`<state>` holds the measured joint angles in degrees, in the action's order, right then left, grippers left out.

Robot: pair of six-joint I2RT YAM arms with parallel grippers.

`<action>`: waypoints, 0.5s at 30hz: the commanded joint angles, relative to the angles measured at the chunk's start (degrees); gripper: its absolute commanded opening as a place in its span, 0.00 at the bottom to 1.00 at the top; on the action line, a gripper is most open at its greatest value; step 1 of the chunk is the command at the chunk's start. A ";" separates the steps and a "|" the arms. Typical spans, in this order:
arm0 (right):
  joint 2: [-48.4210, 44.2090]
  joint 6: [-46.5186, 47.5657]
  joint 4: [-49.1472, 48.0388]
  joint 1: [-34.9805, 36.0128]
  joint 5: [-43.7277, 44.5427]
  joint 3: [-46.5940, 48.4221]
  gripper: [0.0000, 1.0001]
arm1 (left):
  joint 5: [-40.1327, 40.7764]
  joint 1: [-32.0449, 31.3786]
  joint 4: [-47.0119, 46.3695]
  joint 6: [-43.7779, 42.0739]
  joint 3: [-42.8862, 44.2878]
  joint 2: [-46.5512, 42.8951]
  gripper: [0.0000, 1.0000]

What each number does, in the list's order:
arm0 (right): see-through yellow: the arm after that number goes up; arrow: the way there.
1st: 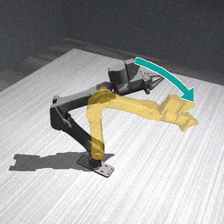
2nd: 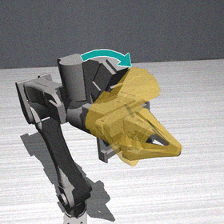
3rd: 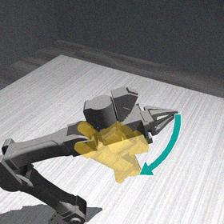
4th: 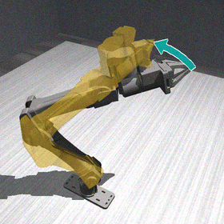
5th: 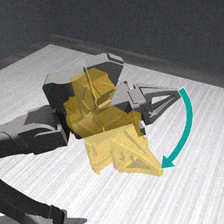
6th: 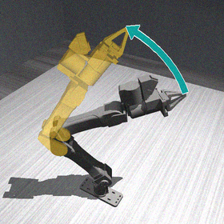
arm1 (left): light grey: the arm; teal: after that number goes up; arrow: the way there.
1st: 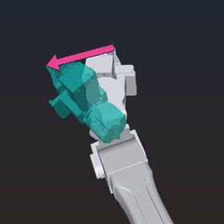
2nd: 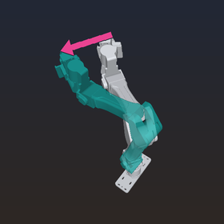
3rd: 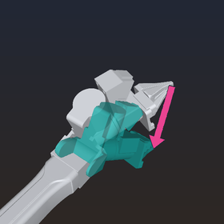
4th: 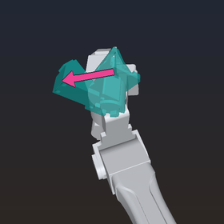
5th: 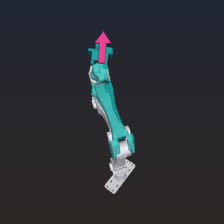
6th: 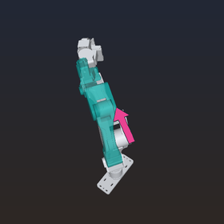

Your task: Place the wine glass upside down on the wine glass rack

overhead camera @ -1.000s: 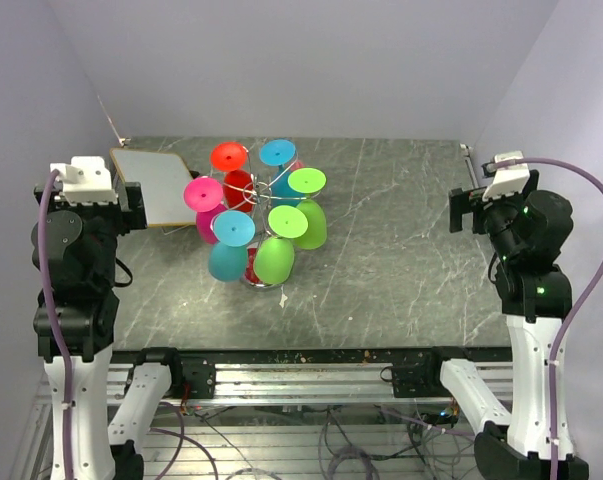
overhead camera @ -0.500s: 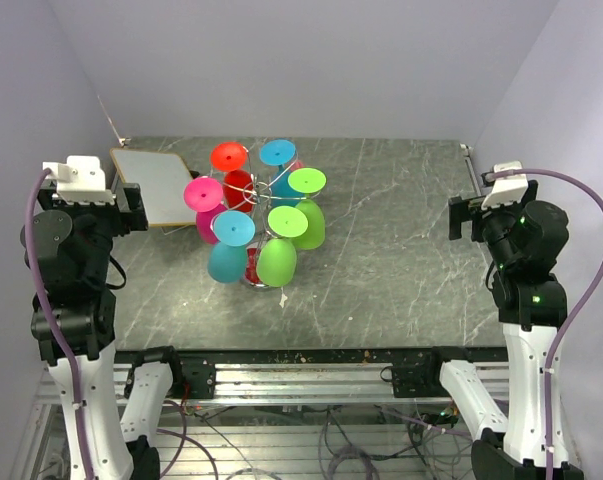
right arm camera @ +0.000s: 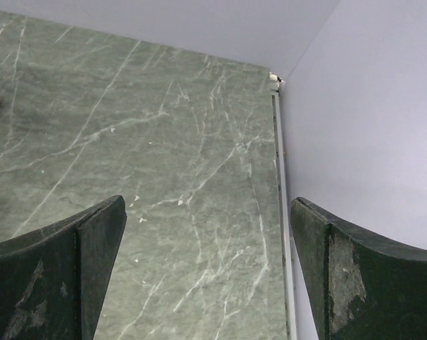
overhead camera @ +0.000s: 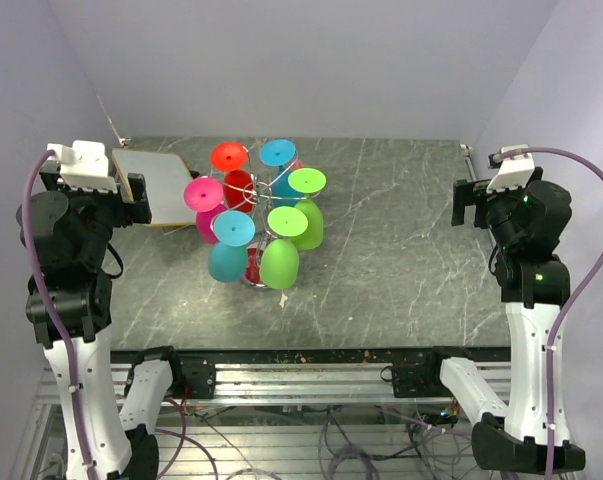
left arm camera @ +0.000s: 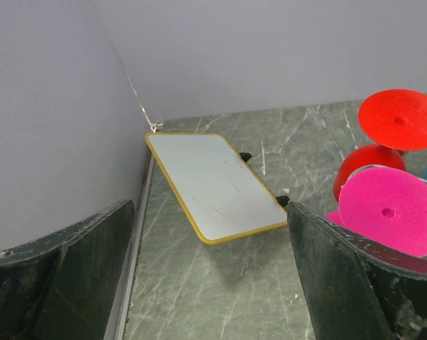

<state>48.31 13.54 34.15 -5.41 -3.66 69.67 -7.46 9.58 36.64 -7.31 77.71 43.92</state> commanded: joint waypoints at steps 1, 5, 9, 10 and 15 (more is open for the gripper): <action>0.94 -1.34 0.58 -0.42 -1.45 2.83 1.00 | -2.69 0.71 -0.83 -1.63 -0.55 1.11 0.99; 1.57 -1.29 1.41 -0.36 -0.95 2.98 1.00 | -4.43 0.73 0.15 -0.84 0.55 2.35 0.99; 1.14 -0.68 1.69 -0.08 1.32 2.32 1.00 | -3.05 0.96 0.19 -0.82 0.38 1.78 0.99; 0.85 -0.56 1.74 -0.07 1.49 1.87 1.00 | -2.78 1.09 0.18 -1.23 0.20 1.64 0.99; -0.03 -0.19 1.45 -0.11 0.91 0.60 1.00 | -3.01 2.02 2.26 -1.70 1.09 2.27 0.99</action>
<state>49.50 12.88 35.20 -5.52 -3.18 70.94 -9.41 10.20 37.26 -8.56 77.32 46.41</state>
